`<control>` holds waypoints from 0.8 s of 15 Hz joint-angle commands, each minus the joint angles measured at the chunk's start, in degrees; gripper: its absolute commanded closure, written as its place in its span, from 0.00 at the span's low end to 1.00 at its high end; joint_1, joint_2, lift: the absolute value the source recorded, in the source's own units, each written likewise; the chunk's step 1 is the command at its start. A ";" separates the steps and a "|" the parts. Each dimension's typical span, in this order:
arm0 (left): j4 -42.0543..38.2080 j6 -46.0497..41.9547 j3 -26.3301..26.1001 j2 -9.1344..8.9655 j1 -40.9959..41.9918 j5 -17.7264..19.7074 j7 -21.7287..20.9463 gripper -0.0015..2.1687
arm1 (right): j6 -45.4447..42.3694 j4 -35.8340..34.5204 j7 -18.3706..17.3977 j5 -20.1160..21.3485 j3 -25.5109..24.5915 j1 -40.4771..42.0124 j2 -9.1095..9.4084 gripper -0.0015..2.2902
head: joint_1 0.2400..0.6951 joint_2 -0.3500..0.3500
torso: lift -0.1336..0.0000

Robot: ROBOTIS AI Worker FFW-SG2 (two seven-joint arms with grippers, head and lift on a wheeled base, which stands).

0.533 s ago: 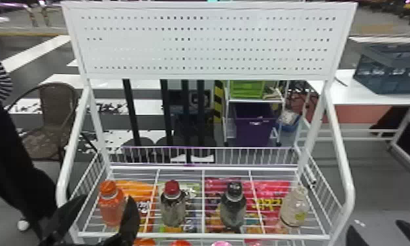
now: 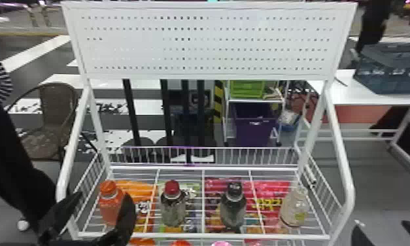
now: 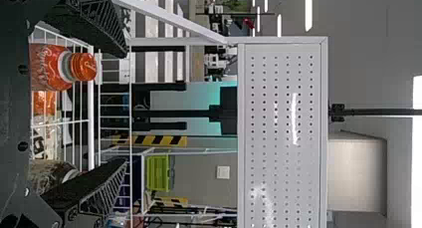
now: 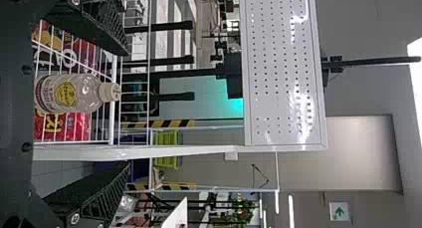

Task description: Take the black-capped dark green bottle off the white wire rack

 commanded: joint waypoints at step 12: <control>-1.19 -0.03 -0.26 0.09 1.00 -0.26 0.31 0.07 | -30.16 41.93 -4.22 9.75 20.12 -16.88 0.17 0.06 | 0.57 0.50 | 1.00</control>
